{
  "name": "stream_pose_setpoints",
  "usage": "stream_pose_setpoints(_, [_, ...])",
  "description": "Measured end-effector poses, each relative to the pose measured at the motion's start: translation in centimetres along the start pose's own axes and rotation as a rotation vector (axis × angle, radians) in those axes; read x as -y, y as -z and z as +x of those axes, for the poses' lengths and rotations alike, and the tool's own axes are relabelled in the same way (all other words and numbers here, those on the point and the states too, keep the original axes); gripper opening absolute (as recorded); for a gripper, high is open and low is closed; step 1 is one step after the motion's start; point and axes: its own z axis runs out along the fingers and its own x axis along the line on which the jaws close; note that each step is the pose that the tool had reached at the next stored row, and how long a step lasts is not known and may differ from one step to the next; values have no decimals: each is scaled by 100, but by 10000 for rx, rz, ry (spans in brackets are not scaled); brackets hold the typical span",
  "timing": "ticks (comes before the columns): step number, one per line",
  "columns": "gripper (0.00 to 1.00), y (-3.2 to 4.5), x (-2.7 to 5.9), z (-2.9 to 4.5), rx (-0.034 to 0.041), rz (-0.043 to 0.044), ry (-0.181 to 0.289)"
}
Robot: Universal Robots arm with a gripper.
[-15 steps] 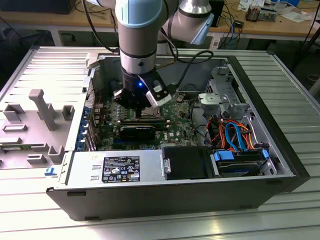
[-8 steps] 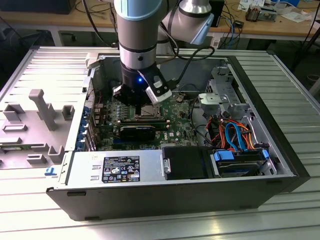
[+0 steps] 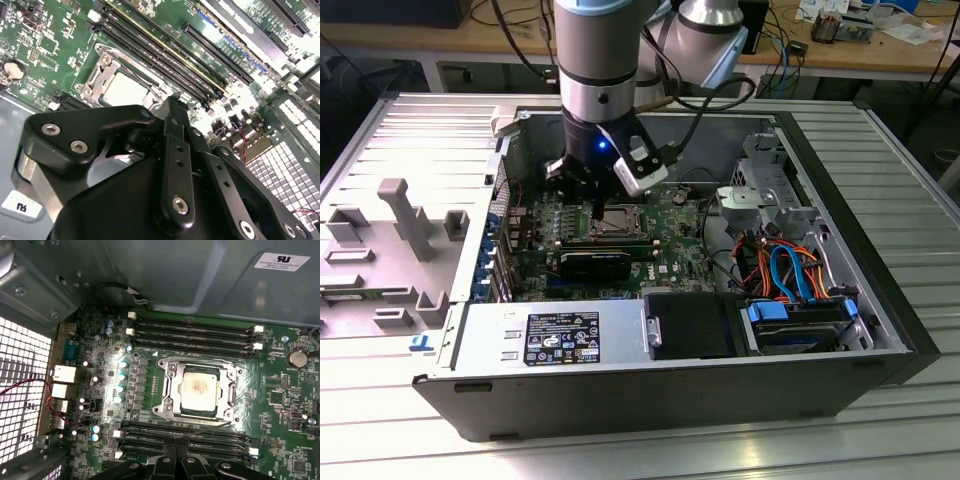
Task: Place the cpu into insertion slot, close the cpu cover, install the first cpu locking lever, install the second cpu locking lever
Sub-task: 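Install the second cpu locking lever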
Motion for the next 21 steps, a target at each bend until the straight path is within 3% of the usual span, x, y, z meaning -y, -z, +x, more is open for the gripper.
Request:
stream_pose_setpoints(2, [11,-29,10,-60,-12,-16,0])
stream_pose_setpoints(4, [11,-62,13,-61,-11,-26,-3])
stream_pose_setpoints(18, [11,-66,14,-69,-17,-30,-2])
stream_pose_setpoints(20, [11,-67,14,-77,-79,-39,-7])
stream_pose_setpoints(21, [11,-66,17,-92,-205,-51,-19])
